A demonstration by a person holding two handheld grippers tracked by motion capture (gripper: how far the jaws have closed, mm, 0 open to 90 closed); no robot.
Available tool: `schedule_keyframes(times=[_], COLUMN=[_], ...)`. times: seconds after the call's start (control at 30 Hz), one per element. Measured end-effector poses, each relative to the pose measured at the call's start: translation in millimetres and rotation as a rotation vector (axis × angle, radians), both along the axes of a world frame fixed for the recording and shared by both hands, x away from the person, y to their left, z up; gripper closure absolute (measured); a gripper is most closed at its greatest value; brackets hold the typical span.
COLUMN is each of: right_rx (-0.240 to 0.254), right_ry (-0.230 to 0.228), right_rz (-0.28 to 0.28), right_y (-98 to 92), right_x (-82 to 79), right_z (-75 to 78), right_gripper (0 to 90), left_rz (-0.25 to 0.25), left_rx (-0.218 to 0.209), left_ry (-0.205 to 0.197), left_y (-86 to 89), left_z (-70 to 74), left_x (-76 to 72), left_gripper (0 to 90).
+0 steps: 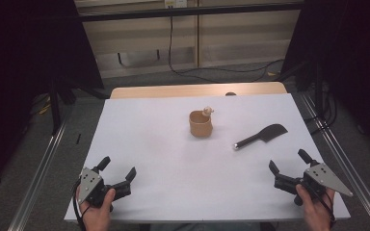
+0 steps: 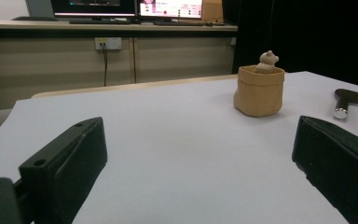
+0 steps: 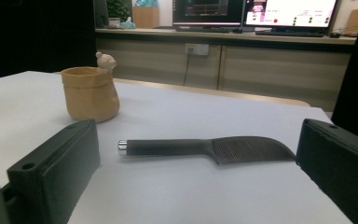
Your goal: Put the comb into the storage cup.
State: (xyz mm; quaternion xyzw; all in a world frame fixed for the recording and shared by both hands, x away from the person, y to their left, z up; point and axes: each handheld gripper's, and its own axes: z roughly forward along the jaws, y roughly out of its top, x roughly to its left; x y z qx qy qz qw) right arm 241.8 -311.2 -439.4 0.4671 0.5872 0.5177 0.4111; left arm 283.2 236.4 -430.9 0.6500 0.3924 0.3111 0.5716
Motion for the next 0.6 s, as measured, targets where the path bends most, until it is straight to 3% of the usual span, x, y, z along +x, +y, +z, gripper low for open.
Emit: schedule_keyframes(times=[0.3,0.6], right_rx=[0.001,0.006], right_ry=[-0.008,0.014], right_rz=[0.029,0.072], right_y=[3.9,5.7], right_x=[0.7,2.5], right_z=[0.3,-0.9], right_gripper=[0.0,0.0], left_rz=[-0.011,0.003], left_rx=[0.011,0.009], left_ry=[0.008,0.019], left_y=[-1.2,0.3], left_z=[-0.2,-0.1], left_x=[2.4,1.9], left_gripper=[3.2,3.2])
